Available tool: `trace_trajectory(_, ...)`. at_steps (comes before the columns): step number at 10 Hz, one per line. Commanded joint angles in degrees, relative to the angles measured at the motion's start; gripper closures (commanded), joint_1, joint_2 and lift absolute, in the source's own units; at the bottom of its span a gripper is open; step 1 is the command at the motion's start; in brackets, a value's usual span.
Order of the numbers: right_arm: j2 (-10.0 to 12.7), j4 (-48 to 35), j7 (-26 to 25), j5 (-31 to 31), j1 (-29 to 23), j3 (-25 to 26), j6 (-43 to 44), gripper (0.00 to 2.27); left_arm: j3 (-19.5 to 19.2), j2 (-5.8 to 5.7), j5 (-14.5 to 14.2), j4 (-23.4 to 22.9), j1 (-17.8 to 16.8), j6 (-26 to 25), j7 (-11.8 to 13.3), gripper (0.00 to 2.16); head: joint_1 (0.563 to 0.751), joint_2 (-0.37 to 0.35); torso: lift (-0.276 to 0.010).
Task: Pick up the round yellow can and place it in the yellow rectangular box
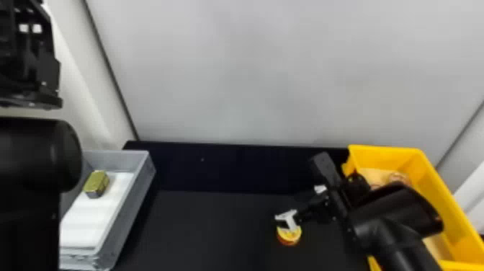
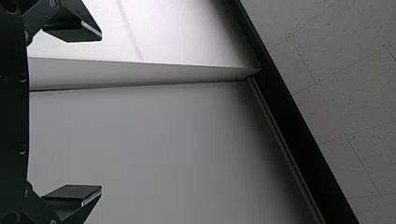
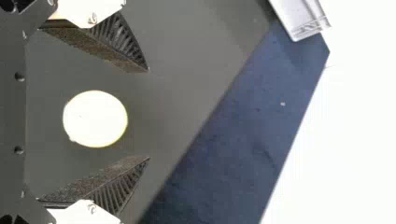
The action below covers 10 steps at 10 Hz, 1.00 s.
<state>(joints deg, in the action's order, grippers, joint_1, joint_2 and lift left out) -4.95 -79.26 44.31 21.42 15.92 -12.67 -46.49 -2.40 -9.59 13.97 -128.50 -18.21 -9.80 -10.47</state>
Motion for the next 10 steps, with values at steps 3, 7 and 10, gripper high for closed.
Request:
trace_trajectory(3,-1.0,-2.4,-0.3,0.1,0.8,-1.0,-0.7,0.13,0.1,0.01,0.1,0.0,-0.2,-0.1,0.0,0.13,0.663,0.054,-0.010)
trace_trajectory(7,-1.9,7.6,-0.6,-0.8,4.2,-4.0,2.7,0.13,0.4,0.36,0.1,0.4,-0.4,0.1,-0.1,0.13,0.663,0.054,-0.010)
trace_trajectory(10,-1.8,16.9,-1.5,-2.2,7.6,-6.1,6.3,0.13,0.8,0.45,0.1,1.0,-0.7,0.6,-0.1,0.13,0.663,0.054,-0.010)
